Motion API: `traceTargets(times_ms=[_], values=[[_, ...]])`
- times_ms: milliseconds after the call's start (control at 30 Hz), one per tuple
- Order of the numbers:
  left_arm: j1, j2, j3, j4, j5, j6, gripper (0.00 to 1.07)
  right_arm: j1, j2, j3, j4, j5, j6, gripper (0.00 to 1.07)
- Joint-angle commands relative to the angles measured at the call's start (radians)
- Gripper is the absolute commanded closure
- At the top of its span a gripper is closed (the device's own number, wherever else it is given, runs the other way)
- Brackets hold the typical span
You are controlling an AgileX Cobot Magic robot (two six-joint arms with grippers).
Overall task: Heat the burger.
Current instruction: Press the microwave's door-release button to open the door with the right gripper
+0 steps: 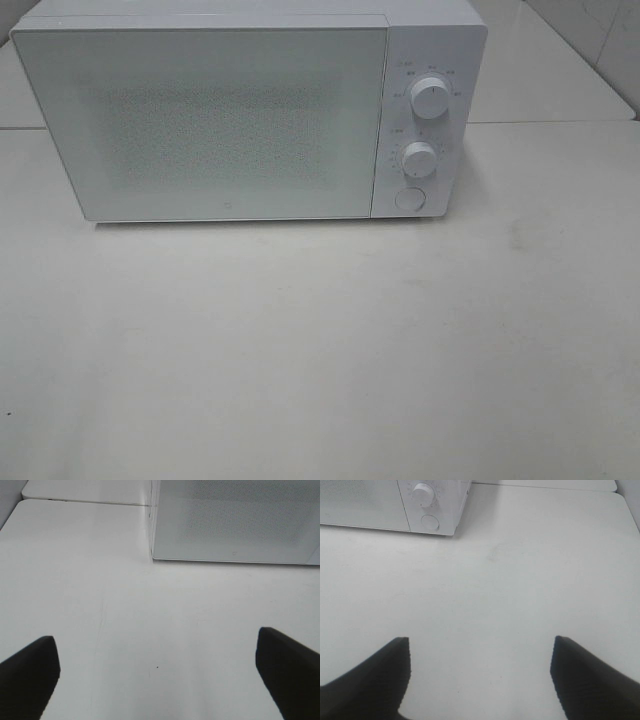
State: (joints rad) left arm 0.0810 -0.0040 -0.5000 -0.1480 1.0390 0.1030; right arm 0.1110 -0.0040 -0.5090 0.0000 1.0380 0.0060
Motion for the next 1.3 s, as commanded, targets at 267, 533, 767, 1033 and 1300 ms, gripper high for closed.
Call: traceTargets(times_ms=[267,533,767,1033,1300], values=[[0.001,-0.021,0.004,-0.01,-0.001,-0.004,0.07,-0.004,-0.027,0.003,0.0,-0.001,0.01,0.33],[0.001,-0.021,0.004,-0.01,-0.001,-0.004,0.07,-0.004,0.01,-0.039,0.0,-0.043,0.028,0.32],[0.001,-0.021,0.004,-0.01,-0.001,-0.004,0.07,-0.004,0.134,-0.04,0.006,-0.227,0.032,0.31],[0.001,-0.021,0.004,-0.01,-0.001,-0.004,0.07,-0.004,0.288,-0.039,0.006,-0.416,0.034,0.31],[0.001,-0.021,0.004,-0.01,-0.001,-0.004,0.07,-0.004,0.47,-0.039,0.005,-0.549,0.035,0.32]])
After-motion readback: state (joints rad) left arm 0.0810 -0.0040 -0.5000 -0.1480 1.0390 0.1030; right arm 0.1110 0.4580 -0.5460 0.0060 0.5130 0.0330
